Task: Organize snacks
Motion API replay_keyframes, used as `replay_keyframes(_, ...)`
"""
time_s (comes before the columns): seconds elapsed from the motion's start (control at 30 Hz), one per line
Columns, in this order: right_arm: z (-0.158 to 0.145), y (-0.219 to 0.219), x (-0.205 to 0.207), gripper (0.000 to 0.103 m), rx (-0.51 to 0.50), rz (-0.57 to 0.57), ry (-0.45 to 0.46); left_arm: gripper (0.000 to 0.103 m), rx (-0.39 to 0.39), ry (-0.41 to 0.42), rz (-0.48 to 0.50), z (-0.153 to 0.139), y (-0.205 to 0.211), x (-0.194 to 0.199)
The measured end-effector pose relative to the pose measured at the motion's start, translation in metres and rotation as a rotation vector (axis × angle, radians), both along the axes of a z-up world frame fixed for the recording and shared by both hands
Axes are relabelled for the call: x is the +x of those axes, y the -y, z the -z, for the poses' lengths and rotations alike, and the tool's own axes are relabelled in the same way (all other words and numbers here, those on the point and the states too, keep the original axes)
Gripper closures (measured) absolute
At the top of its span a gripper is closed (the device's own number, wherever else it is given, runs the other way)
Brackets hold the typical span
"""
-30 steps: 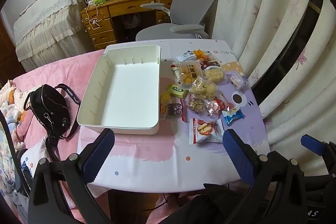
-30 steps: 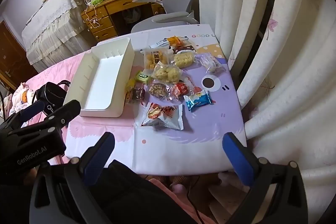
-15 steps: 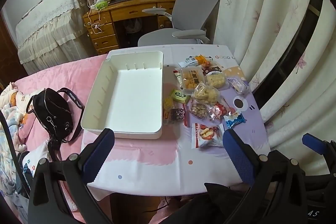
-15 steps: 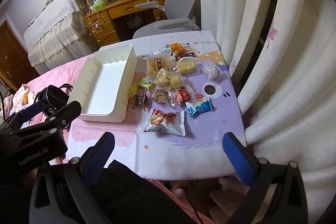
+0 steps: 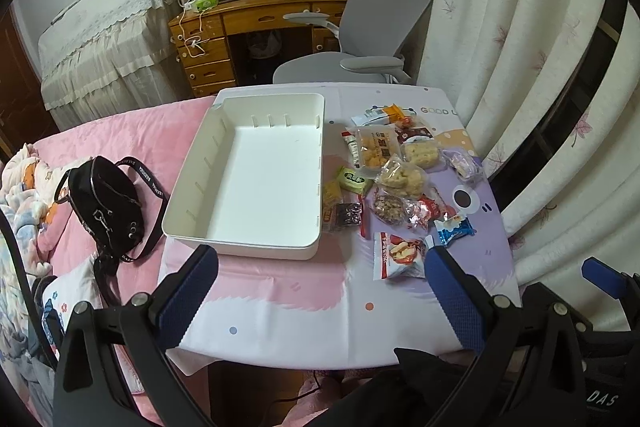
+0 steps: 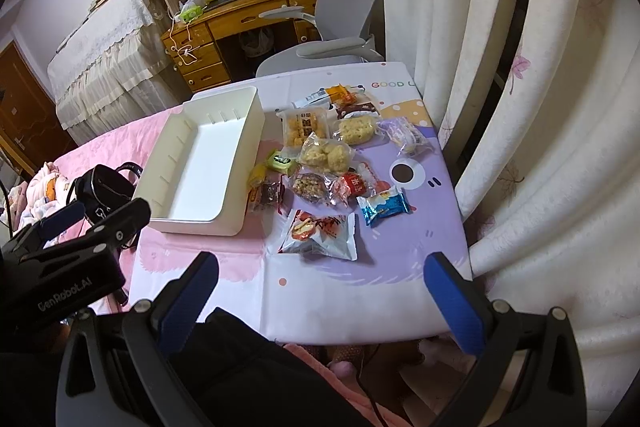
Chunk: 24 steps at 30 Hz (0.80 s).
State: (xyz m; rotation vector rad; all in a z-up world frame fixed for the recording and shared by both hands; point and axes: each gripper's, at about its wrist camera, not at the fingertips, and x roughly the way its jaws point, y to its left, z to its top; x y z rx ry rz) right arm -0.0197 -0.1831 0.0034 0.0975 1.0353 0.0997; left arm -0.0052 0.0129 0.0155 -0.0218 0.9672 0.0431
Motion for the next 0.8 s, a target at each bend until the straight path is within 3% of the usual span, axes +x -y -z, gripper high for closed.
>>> replay_keyframes(0.8,-0.003,-0.016,-0.005,0.0,-0.015,0.004,-0.003,0.001,0.017,0.014,0.053,-0.005,-0.015,0.0)
